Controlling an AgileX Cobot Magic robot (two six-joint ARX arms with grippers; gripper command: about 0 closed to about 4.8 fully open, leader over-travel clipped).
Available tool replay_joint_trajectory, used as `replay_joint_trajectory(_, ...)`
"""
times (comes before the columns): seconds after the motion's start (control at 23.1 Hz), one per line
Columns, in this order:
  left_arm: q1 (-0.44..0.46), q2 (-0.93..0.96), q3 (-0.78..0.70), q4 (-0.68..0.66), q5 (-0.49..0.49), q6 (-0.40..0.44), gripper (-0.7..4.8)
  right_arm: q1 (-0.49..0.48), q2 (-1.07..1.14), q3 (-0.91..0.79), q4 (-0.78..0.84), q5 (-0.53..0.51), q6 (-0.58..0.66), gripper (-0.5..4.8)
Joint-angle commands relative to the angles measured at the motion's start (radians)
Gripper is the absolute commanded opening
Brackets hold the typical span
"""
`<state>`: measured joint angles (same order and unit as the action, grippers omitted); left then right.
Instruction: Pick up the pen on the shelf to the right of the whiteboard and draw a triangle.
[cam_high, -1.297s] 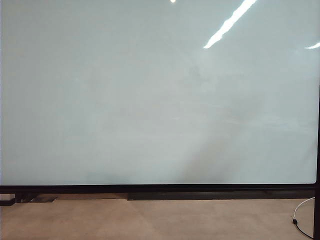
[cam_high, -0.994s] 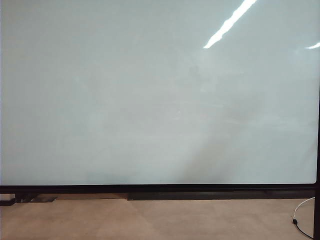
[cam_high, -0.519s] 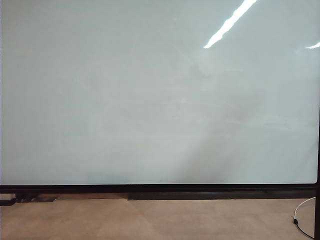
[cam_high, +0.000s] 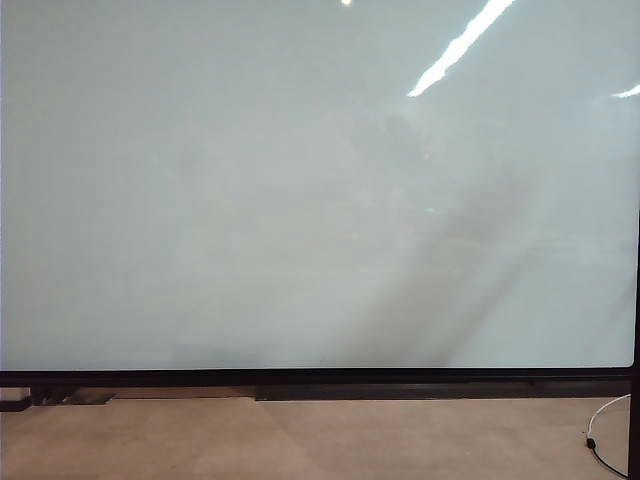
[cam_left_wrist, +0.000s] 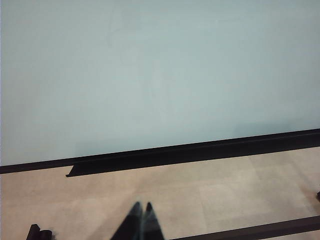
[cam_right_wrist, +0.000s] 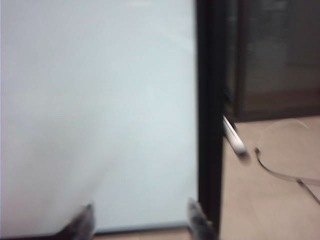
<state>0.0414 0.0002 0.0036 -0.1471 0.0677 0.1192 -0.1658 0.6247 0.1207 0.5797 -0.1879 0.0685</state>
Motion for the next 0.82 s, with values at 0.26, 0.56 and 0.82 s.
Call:
replay_joint_trajectory(0.26,0.0,0.0,0.003,0.006,0.003,0.001,-0.05,-0.088,0.541,0.359,0.154,-0.123,-0.108,3.12)
replay_joint_trajectory(0.56,0.0,0.0,0.003,0.005,0.003,0.001,-0.05,-0.297,0.731,0.363,0.396,-0.343,-0.103,3.43)
replay_joint_trajectory(0.82,-0.001,0.0,0.003,0.005,0.003,0.001,-0.05,-0.373,0.993,0.369,0.663,-0.444,-0.039,3.43)
